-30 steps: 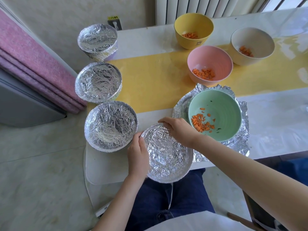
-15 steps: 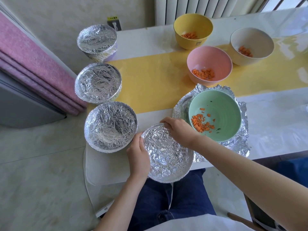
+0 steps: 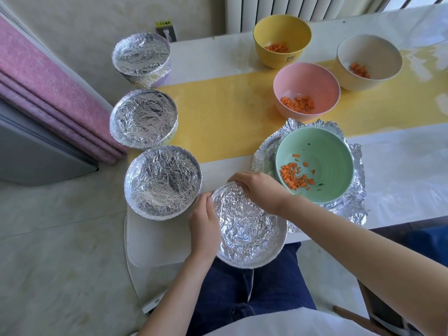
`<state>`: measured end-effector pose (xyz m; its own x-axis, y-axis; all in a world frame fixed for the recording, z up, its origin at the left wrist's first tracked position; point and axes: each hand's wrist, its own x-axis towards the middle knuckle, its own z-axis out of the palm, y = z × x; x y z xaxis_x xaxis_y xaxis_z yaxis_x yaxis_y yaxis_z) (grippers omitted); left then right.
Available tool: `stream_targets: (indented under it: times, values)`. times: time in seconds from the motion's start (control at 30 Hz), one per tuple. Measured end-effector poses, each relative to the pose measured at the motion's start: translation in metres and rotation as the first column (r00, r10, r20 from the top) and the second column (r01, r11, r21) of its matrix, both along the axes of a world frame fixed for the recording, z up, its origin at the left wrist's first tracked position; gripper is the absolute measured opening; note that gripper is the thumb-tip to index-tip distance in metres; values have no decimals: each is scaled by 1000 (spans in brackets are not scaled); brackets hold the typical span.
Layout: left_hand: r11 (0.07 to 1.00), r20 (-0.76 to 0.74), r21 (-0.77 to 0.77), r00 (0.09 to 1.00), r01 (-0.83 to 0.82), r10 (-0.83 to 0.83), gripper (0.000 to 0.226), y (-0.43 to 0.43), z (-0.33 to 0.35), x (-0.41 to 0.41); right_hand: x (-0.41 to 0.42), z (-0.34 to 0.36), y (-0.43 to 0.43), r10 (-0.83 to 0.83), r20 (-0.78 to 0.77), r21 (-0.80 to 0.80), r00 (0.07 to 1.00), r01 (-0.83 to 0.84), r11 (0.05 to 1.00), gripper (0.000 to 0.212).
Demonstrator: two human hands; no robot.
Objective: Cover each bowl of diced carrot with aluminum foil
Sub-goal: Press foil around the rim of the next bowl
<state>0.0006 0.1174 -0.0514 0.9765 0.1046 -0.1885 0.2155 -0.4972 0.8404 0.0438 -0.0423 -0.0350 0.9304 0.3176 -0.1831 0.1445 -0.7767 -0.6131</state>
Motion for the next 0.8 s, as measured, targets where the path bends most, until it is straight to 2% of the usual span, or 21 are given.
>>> stream_targets:
  times: [0.17, 0.3, 0.47, 0.53, 0.67, 0.8]
  values:
    - [997, 59, 71, 998, -26, 22, 24, 1, 0, -3, -6, -3, -5, -98, -34, -40, 995, 97, 995, 42]
    - [995, 72, 93, 997, -21, 15, 24, -2, 1, -2, -7, -8, -8, -162, -1, 18, 987, 162, 987, 31]
    - [992, 102, 126, 995, -29, 16, 23, -2, 2, -4, -3, -6, -7, -121, -57, -15, 991, 120, 993, 38]
    - [991, 86, 127, 996, -29, 18, 24, -2, 1, -3, -2, 0, -5, -67, -31, -67, 997, 65, 996, 38]
    - [987, 80, 160, 996, 14, -28, 24, -2, -3, -1, 2, 0, -1, 14, 12, -54, 1000, -13, 998, 43]
    - [985, 111, 170, 993, 15, -35, 24, -1, -2, 2, 6, -11, 0, 4, 35, -32, 999, -3, 999, 40]
